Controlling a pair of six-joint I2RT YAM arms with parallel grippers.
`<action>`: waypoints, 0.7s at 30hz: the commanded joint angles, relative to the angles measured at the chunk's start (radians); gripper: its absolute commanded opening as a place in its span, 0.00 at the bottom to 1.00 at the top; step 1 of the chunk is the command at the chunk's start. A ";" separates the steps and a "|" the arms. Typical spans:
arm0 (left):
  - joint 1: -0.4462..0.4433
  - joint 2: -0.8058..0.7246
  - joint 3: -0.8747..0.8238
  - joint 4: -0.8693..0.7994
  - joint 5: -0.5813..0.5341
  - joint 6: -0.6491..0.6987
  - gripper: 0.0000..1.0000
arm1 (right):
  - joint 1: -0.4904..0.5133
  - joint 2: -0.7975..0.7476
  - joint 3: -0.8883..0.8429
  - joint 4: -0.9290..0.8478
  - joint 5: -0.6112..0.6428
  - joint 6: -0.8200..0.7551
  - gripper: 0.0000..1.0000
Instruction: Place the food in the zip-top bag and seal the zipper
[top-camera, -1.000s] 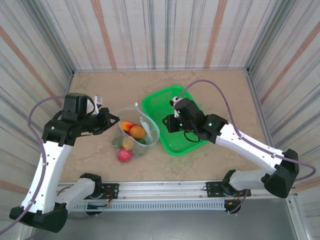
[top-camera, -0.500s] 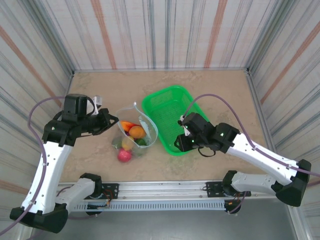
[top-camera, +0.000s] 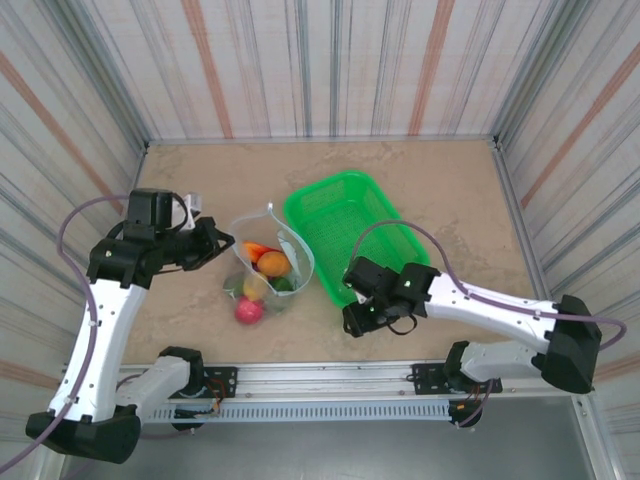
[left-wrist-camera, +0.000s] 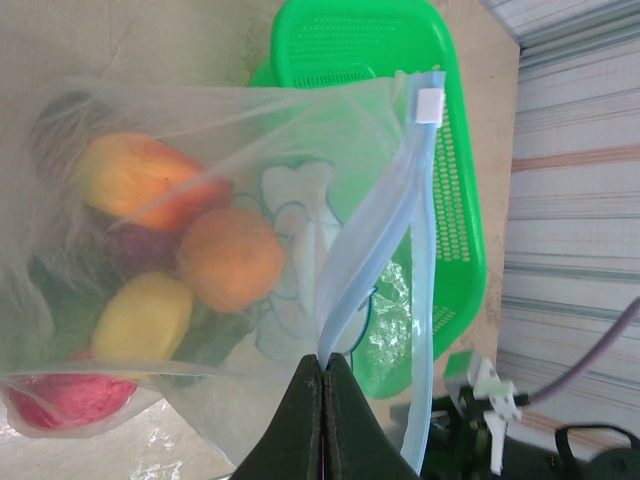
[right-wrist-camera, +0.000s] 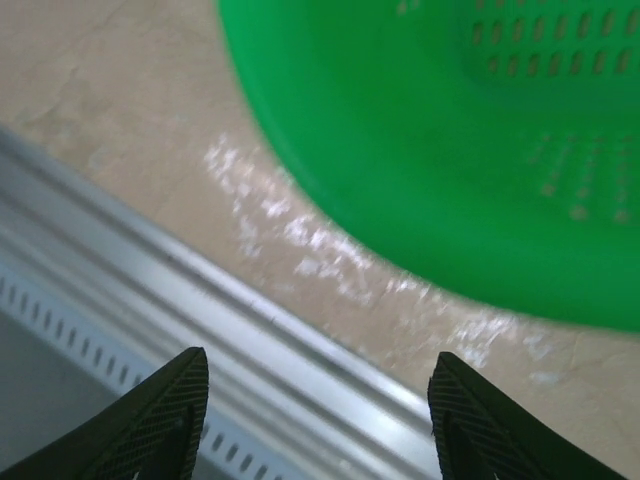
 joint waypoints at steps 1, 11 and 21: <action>0.011 -0.004 -0.022 0.005 0.044 0.016 0.00 | -0.080 0.055 -0.008 0.128 0.117 -0.018 0.65; 0.010 -0.008 -0.022 0.031 0.105 0.005 0.00 | -0.313 0.431 0.261 0.483 -0.045 -0.110 0.63; -0.008 0.030 -0.019 0.051 0.171 0.024 0.00 | -0.398 0.237 0.222 0.571 -0.146 -0.155 0.66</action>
